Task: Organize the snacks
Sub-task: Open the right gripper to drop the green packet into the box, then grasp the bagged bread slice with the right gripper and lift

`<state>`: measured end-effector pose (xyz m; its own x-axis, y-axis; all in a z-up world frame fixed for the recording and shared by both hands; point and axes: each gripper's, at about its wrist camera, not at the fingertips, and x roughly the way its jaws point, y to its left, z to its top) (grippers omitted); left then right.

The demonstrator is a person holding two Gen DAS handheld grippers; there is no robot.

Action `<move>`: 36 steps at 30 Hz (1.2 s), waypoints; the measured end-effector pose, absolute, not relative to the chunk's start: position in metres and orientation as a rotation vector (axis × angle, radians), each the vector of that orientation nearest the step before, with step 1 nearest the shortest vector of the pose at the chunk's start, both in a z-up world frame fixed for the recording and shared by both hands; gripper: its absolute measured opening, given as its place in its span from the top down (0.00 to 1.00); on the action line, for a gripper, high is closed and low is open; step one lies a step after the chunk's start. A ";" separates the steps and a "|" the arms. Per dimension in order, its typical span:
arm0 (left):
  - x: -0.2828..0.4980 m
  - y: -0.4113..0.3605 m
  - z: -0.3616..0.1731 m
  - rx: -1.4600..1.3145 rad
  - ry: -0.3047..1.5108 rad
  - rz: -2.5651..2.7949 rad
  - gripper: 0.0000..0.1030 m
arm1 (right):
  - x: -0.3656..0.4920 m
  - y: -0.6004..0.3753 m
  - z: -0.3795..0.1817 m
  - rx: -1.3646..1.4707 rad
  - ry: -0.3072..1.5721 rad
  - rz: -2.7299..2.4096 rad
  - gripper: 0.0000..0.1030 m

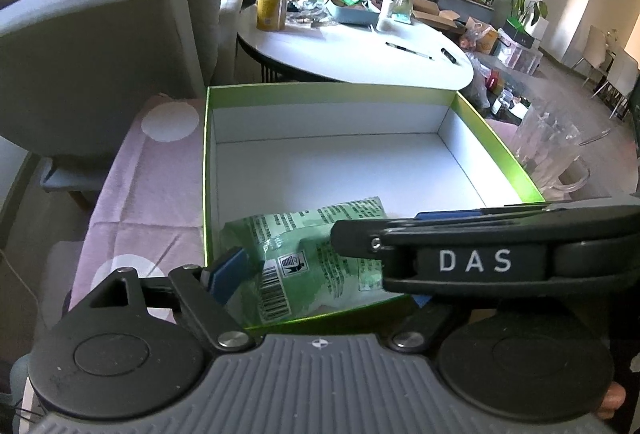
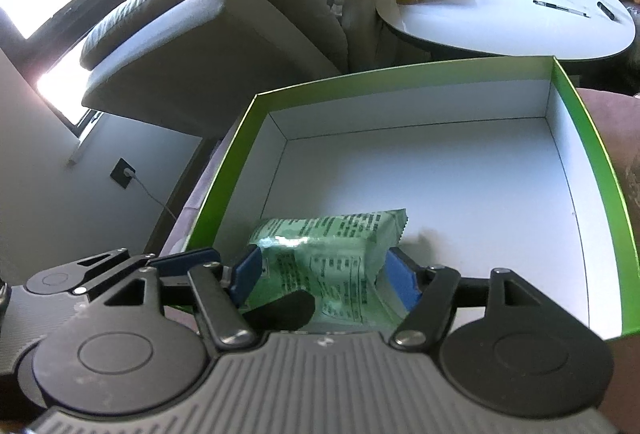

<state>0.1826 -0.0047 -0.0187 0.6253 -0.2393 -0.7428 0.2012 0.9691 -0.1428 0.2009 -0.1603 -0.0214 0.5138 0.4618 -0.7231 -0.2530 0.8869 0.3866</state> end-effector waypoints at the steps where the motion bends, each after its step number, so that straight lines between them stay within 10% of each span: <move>1: 0.180 -0.004 -0.016 -0.048 0.854 -0.253 0.21 | 0.199 -0.161 -0.019 0.245 0.931 0.432 0.45; 36: 0.090 0.046 -0.056 -0.073 0.906 -0.250 0.17 | 0.139 -0.142 -0.040 0.153 1.030 0.416 0.45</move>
